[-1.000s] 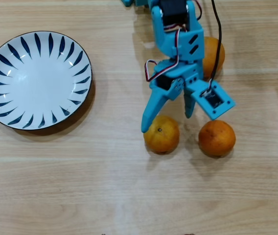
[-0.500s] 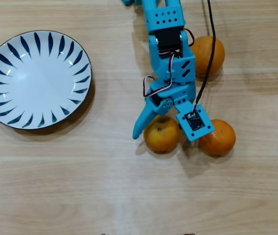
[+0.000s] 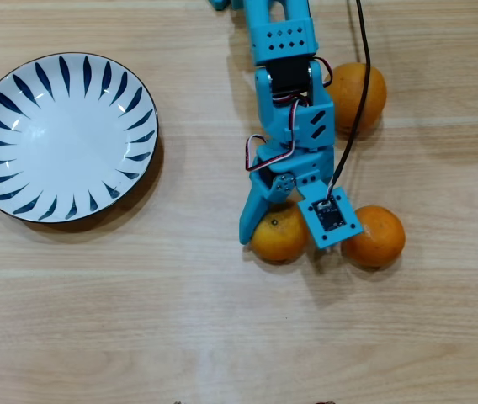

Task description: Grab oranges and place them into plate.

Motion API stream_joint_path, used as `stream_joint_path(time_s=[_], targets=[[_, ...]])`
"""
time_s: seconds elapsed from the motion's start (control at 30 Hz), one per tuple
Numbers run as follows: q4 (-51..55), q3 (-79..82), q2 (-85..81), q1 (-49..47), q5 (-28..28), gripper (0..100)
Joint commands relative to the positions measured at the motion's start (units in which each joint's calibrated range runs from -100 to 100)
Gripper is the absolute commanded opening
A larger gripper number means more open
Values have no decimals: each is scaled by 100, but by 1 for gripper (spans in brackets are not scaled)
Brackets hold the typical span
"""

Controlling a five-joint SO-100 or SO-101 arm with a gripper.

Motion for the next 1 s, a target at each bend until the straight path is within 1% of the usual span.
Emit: stream_joint_path(time_s=[0.0, 0.27, 0.4, 0.57, 0.77, 0.97], targets=[[-104, -104, -66, 50, -20, 34], [-36, -104, -227, 66, 27, 33], [33, -5, -903, 123, 189, 33], [729, 59, -1943, 429, 403, 34], [1529, 421, -3287, 1211, 748, 34], [1847, 1154, -4420, 2510, 1245, 34]])
